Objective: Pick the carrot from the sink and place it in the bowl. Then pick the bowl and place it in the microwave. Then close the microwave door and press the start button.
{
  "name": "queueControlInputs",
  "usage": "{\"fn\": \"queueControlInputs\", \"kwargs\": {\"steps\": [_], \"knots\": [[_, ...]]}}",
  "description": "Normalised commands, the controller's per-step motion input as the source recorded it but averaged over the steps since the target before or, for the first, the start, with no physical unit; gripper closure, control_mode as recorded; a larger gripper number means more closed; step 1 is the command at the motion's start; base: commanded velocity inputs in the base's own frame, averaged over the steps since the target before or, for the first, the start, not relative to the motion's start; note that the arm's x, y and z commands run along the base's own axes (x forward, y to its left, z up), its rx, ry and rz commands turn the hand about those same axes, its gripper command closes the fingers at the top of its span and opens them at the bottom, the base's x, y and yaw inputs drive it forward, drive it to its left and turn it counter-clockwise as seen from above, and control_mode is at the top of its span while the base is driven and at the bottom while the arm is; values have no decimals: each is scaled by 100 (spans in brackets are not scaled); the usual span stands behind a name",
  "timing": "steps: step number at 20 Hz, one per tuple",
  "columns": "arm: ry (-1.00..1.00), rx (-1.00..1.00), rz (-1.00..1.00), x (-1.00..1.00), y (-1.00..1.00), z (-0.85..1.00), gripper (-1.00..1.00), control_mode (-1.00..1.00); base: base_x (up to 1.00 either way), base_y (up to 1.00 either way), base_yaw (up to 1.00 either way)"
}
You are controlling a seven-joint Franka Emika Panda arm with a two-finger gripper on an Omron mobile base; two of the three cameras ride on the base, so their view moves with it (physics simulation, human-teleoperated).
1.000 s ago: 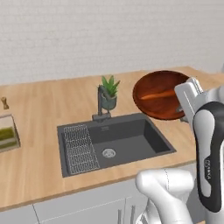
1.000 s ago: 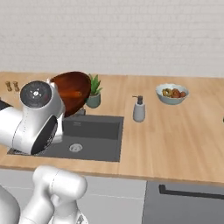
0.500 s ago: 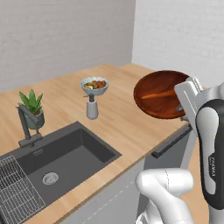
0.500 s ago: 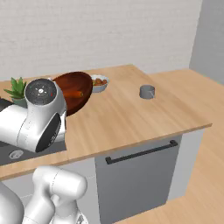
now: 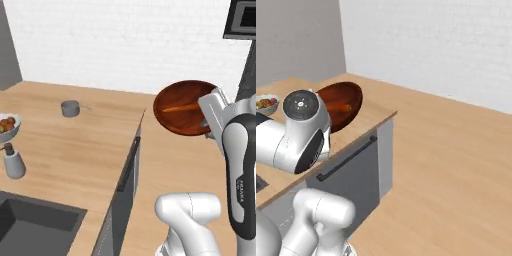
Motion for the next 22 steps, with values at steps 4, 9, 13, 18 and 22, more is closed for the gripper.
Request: {"fn": "queueControlInputs", "kwargs": {"steps": [4, 9, 13, 18, 22], "knots": [[0, 0, 0, 0, 0, 0, 100, 100, 3, -77, -69], [0, 0, 0, 0, 0, 0, 100, 100, 35, -57, -60], [0, 0, 0, 0, 0, 0, 100, 100, 65, -13, -59], [0, 0, 0, 0, 0, 0, 100, 100, 81, 1, -55], [0, 0, 0, 0, 0, 0, 100, 100, 95, -3, -47]]}}
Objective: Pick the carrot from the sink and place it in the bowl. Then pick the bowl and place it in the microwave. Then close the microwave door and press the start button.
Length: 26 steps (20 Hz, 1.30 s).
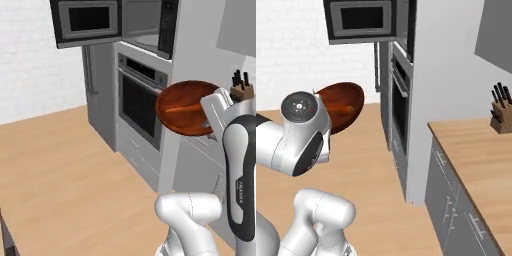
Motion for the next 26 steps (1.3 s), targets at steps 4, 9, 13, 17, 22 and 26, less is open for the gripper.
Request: {"fn": "queueControlInputs", "kwargs": {"steps": [4, 9, 13, 17, 22, 26], "knots": [[0, 0, 0, 0, 0, 0, 100, 100, 98, 4, -36], [0, 0, 0, 0, 0, 0, 100, 100, 76, 36, -24], [0, 0, 0, 0, 0, 0, 100, 100, 51, 22, -24], [0, 0, 0, 0, 0, 0, 100, 100, 38, 37, -26], [0, 0, 0, 0, 0, 0, 100, 100, 55, 44, -28], [0, 0, 0, 0, 0, 0, 100, 100, 78, 46, -24]]}}
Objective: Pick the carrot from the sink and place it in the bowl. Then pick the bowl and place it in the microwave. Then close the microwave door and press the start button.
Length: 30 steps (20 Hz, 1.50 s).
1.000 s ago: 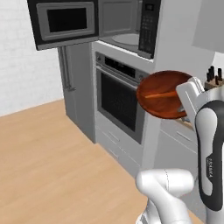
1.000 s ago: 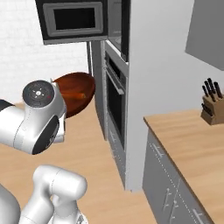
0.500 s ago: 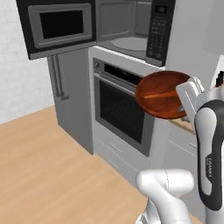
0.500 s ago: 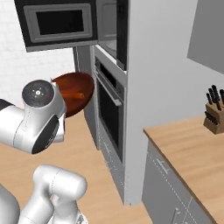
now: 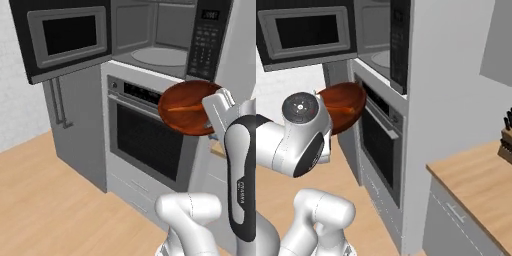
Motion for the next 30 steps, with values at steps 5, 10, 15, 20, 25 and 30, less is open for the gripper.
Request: {"fn": "queueControlInputs", "kwargs": {"steps": [5, 10, 15, 20, 25, 30], "knots": [[0, 0, 0, 0, 0, 0, 100, 100, 68, 58, -24], [0, 0, 0, 0, 0, 0, 100, 100, 56, 31, -32], [0, 0, 0, 0, 0, 0, 100, 100, 34, 2, -44], [0, 0, 0, 0, 0, 0, 100, 100, 42, 23, -44], [0, 0, 0, 0, 0, 0, 100, 100, 62, 24, -23], [0, 0, 0, 0, 0, 0, 100, 100, 67, 0, 8]]}}
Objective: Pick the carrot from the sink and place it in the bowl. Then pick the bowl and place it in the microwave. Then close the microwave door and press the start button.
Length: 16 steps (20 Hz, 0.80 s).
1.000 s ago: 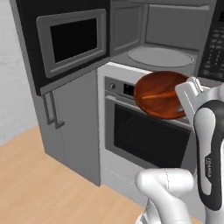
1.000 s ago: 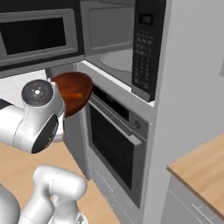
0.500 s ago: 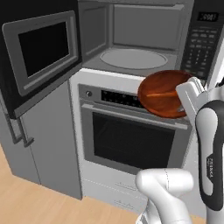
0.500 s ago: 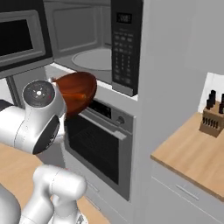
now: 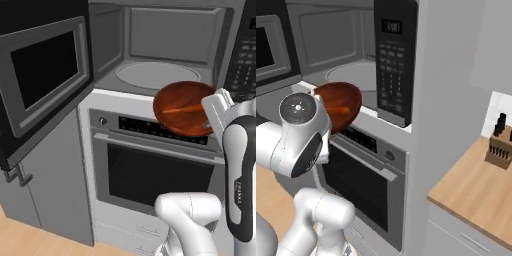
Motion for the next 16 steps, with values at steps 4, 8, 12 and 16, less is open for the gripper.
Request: {"fn": "queueControlInputs", "kwargs": {"steps": [4, 8, 12, 16], "knots": [[0, 0, 0, 0, 0, 0, 100, 100, 44, 4, 23], [0, 0, 0, 0, 0, 0, 100, 100, -12, 21, 29], [0, 0, 0, 0, 0, 0, 100, 100, 8, 46, 32], [0, 0, 0, 0, 0, 0, 100, 100, 13, 5, 23]]}}
